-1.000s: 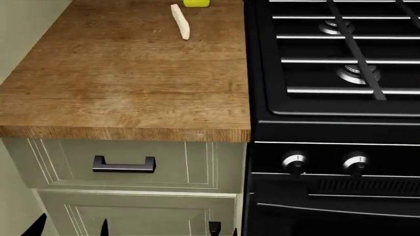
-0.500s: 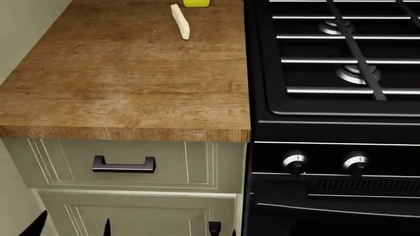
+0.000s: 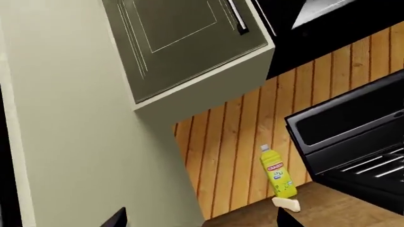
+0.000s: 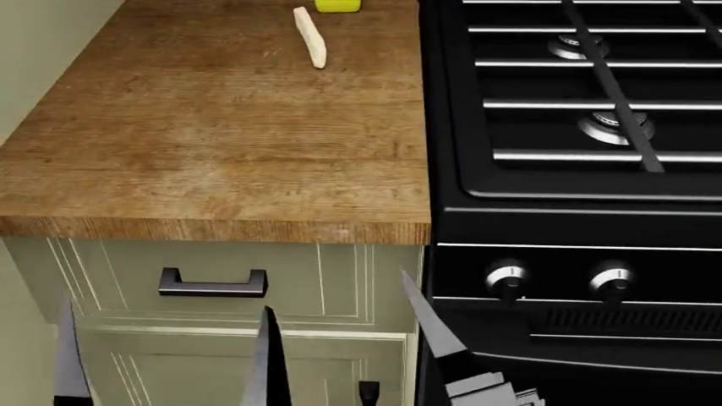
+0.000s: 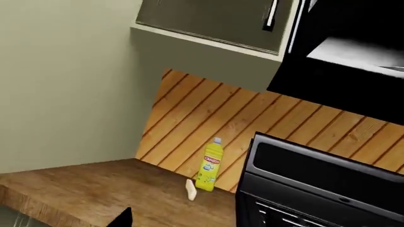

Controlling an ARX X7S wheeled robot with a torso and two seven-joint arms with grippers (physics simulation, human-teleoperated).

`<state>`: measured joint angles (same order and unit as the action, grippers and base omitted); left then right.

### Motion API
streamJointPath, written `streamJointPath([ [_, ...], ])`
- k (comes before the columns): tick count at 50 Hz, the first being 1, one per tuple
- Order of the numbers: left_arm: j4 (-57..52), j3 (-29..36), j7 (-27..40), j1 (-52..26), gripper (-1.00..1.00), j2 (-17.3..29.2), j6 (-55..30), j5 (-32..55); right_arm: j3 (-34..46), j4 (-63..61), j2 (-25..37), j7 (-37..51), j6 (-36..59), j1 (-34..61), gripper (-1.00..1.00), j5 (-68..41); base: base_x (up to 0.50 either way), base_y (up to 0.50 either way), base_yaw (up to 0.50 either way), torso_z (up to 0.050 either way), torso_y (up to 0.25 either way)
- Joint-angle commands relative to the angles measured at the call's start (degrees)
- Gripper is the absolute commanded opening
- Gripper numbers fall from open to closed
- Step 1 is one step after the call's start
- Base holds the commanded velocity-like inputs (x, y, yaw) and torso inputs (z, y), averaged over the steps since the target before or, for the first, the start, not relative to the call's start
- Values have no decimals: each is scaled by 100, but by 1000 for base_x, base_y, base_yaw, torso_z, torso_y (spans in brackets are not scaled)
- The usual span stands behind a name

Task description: Close the microwave door

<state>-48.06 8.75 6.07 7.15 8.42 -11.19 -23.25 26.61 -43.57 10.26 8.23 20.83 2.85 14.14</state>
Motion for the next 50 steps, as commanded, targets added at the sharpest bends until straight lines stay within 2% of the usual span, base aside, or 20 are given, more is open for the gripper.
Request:
streamJointPath([
  [1,-1193,-580,-1068,270,100,-838,331,-978,331,-1435,-110,-157,673,235,100,508,0,0,0,0,0],
  [8,-1194,-691,-956,390,100,-839,546,-969,185,-1606,-191,-147,696,325,100,511,0,0,0,0,0],
  [15,-1194,-652,-942,418,100,-840,632,-1068,-742,-1641,-1016,-787,-185,64,100,873,0,0,0,0,0],
  [21,-1194,-619,-949,427,100,-840,682,-1109,-779,-1641,-1019,-767,-281,88,100,922,0,0,0,0,0],
  [28,-1194,-588,-973,409,100,-839,684,-1170,-496,-1610,-871,-922,-676,-93,100,1840,2,0,0,0,0],
  [32,-1194,-570,-983,410,100,-839,702,-1203,-396,-1397,-645,-711,-1001,-177,100,2266,461,0,0,0,0],
  [50,-1194,-451,-1017,413,100,-839,708,-1366,-357,-1508,-624,-701,-792,-160,100,1995,500,0,0,0,0],
])
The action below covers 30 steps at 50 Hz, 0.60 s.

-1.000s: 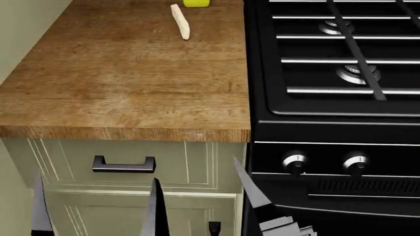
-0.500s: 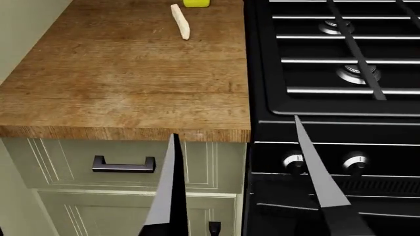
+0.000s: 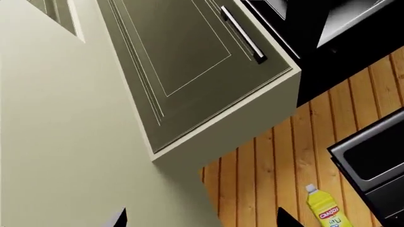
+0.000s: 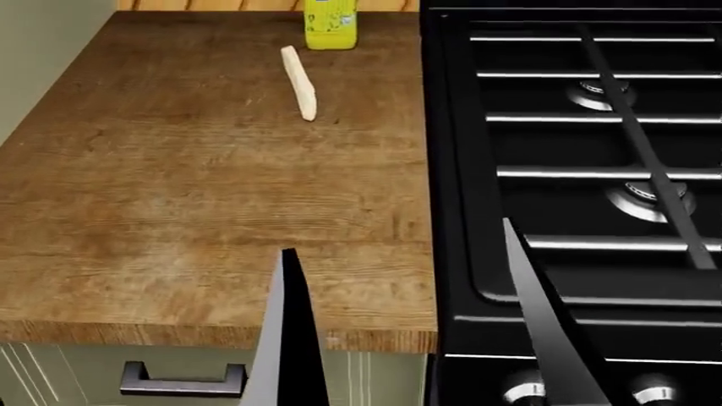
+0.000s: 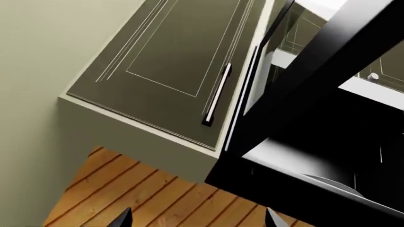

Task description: Close the microwave door

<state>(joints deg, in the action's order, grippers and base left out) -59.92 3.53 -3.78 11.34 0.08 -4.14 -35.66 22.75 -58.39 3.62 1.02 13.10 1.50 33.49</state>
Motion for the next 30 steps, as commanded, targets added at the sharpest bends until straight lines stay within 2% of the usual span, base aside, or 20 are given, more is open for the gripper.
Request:
streamJointPath([
  [1,-7,71,-39,-6,100,-5,6,-111,27,-27,37,19,-8,-17,100,55,500,0,0,0,0],
  [22,-7,130,-138,-33,100,-4,2,-128,45,-66,16,41,105,3,100,-45,500,0,0,0,1],
  [30,-6,240,-179,-54,100,-1,-58,-178,76,-160,-358,-455,-126,-114,100,60,48,0,0,0,0],
])
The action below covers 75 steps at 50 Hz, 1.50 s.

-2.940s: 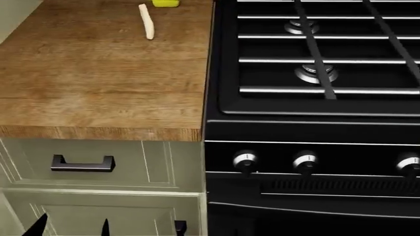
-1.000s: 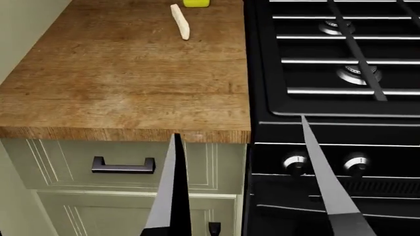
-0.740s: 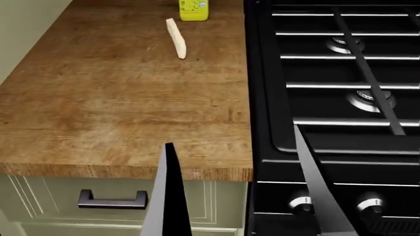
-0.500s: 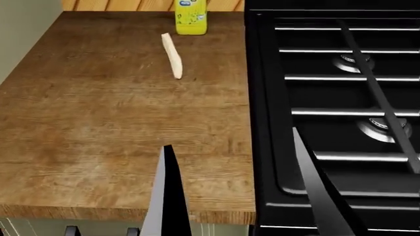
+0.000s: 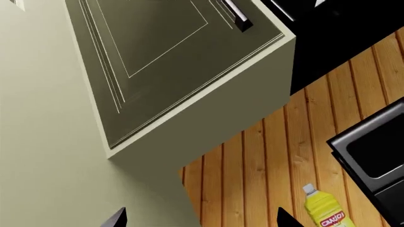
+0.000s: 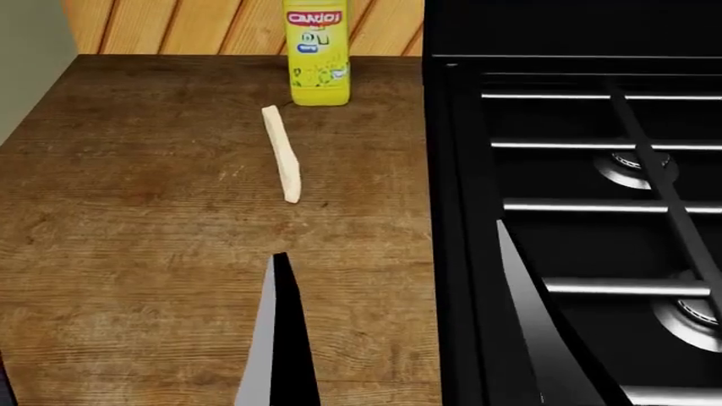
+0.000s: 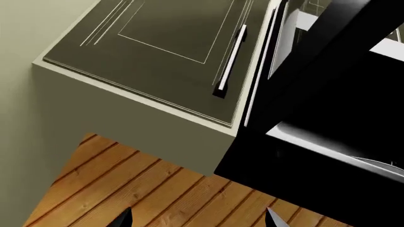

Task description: Close the microwave door

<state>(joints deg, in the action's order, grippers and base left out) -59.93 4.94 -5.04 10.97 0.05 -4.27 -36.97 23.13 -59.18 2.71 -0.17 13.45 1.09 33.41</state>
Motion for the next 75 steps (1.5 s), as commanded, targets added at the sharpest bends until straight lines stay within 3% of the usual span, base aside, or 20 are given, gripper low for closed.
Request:
streamJointPath([
  [1,-5,104,-49,-19,100,3,-50,-42,73,-81,-268,-326,-212,-69,100,94,0,0,0,0,0],
  [9,-6,119,-55,-28,100,1,-37,-65,487,-82,-270,5,-1289,149,100,337,0,0,0,0,0],
  [14,-6,181,-60,-48,100,0,-56,-100,1065,-82,-271,-127,687,2327,100,546,0,0,0,0,0],
  [17,-6,199,-68,-53,100,0,-66,-115,1193,-82,-271,-145,1046,2685,100,570,0,0,0,0,0],
  [19,-6,226,-69,-49,100,0,-54,-144,1500,-82,-271,-259,1914,3606,100,973,0,0,0,0,0],
  [27,-5,289,-111,-92,100,2,-139,-166,1182,-82,-271,-716,4452,6279,100,171,0,0,0,0,0],
  [37,-5,268,-112,-83,100,2,-126,-129,1078,-82,-271,-963,5213,7052,100,40,0,0,0,0,0],
  [38,-6,291,-112,-74,100,2,-111,-135,957,-82,-271,-1250,5838,7702,100,24,0,0,0,0,0],
  [47,-5,302,-105,-65,100,2,-101,-143,1020,-82,-271,-1535,6067,7838,100,256,0,0,0,0,0],
  [56,-4,335,-131,-90,100,6,-150,-146,1094,-82,-271,-2028,7648,9421,100,219,0,0,0,0,0],
  [63,-5,404,-129,-110,100,5,-181,-204,1123,-82,-271,-2370,7653,9284,100,673,0,0,0,0,0],
  [75,-4,435,-160,-137,100,9,-226,-212,898,-79,-270,-1494,7654,9381,100,-429,0,0,0,0,0],
])
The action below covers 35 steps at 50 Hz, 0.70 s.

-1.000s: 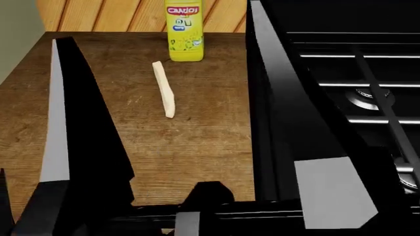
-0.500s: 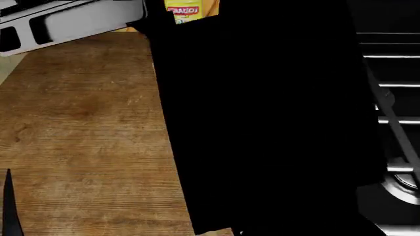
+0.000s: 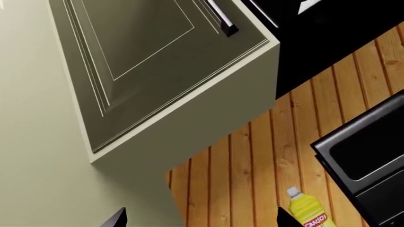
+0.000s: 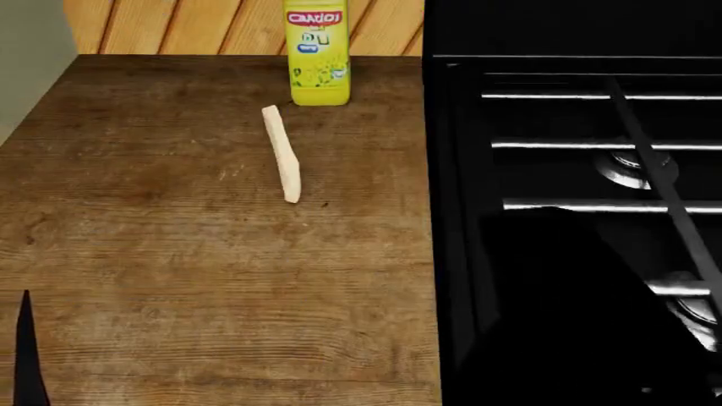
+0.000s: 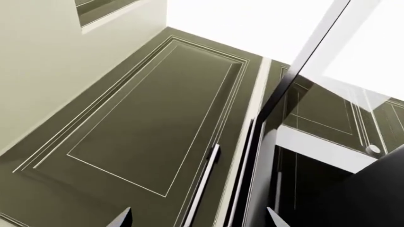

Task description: Close the microwave door

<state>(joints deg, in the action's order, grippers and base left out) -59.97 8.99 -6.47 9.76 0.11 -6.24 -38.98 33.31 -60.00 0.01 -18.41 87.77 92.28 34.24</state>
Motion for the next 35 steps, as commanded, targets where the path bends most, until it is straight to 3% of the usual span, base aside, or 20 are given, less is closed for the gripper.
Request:
streamJointPath([
  [1,1,31,-20,-16,100,3,-31,-14,-113,6,0,312,222,269,100,-487,0,0,0,0,0],
  [10,3,60,-34,-39,100,12,-72,-17,-731,572,1,816,222,1059,100,-1588,0,0,0,0,0],
  [35,7,116,-31,-32,100,28,-68,-27,-1160,1429,10,1249,219,1905,100,-2461,0,0,0,0,0],
])
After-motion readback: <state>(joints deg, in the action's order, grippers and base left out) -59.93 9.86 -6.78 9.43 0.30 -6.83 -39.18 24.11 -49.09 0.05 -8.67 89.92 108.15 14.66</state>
